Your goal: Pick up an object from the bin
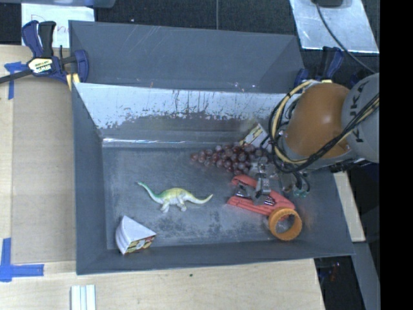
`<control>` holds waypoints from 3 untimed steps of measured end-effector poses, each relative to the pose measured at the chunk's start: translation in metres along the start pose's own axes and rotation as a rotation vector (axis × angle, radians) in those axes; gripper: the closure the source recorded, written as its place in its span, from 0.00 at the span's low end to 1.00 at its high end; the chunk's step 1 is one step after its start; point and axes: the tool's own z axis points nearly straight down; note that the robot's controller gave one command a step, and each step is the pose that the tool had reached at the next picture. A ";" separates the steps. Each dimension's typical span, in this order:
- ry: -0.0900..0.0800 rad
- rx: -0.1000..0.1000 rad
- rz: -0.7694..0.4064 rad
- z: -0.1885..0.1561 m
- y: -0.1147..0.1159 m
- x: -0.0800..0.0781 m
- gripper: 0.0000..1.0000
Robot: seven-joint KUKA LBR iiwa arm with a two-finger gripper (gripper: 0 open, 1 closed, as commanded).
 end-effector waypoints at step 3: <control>0.008 0.000 -0.001 -0.030 0.000 0.003 1.00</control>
Offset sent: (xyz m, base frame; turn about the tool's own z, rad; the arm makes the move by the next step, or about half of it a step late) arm 0.0002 0.0000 0.0396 -0.0001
